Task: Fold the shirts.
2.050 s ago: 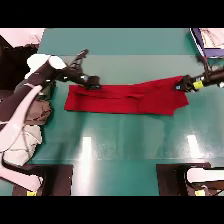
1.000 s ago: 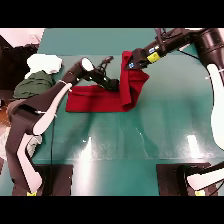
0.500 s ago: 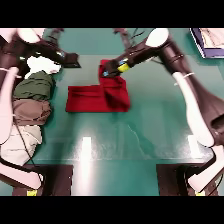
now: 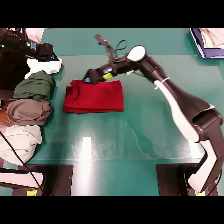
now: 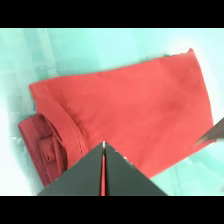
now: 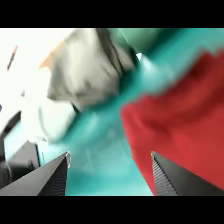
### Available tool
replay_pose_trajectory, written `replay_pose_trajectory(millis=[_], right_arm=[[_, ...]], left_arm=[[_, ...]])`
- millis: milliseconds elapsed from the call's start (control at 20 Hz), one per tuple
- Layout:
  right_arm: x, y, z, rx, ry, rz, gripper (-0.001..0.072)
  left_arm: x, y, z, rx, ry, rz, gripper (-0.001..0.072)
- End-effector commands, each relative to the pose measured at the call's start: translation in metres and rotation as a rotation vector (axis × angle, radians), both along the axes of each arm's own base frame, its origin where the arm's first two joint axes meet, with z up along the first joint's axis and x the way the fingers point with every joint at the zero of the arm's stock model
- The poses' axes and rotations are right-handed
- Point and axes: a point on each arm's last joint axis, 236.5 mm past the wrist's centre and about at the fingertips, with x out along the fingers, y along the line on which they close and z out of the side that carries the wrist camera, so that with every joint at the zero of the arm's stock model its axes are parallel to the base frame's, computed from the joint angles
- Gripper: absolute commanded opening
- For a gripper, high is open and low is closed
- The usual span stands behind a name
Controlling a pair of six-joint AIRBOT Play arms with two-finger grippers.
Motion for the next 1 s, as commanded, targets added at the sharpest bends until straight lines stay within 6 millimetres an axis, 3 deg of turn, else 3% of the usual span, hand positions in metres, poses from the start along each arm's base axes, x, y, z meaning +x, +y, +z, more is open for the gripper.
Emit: replay_pose_trajectory(millis=[0,50,150,200,250,350,500,600,750,800,950], right_arm=[[0.005,-0.091,-0.043,-0.203,0.143,-0.067,0.0559],[0.011,-0.121,-0.056,-0.240,0.184,-0.138,0.0509],[0.023,-0.167,-0.081,-0.250,0.268,-0.287,0.0508],[0.027,-0.182,-0.092,-0.235,0.304,-0.348,0.0540],[0.029,-0.194,-0.105,-0.218,0.346,-0.401,0.0720],[0.023,-0.197,-0.128,-0.172,0.453,-0.446,0.0718],[0.012,-0.172,-0.155,-0.116,0.552,-0.423,0.0711],[0.009,-0.145,-0.170,-0.118,0.569,-0.388,0.0694],[0.018,-0.098,-0.171,-0.074,0.545,-0.356,0.0690],[0.021,-0.084,-0.170,-0.066,0.525,-0.342,0.0629],[0.021,-0.056,-0.165,-0.061,0.437,-0.277,0.0310]], left_arm=[[-0.004,0.002,-0.001,0.004,0.013,-0.002,0.0024],[-0.004,0.002,-0.003,0.003,0.019,-0.004,0.0024],[-0.005,0.001,-0.004,0.002,0.022,-0.004,0.0024],[-0.004,0.001,-0.004,0.001,0.020,-0.003,0.0024],[-0.004,0.001,-0.004,0.001,0.019,-0.003,0.0024],[-0.003,0.000,-0.003,-0.005,0.016,-0.003,0.0024],[-0.003,0.000,-0.002,-0.005,0.013,-0.001,0.0024],[-0.003,0.000,-0.002,-0.005,0.013,-0.002,0.0024],[-0.003,0.000,-0.002,-0.005,0.014,-0.002,0.0025],[-0.003,0.000,-0.003,-0.004,0.015,-0.003,0.0024],[-0.004,0.000,-0.003,-0.004,0.017,-0.004,0.0024]])
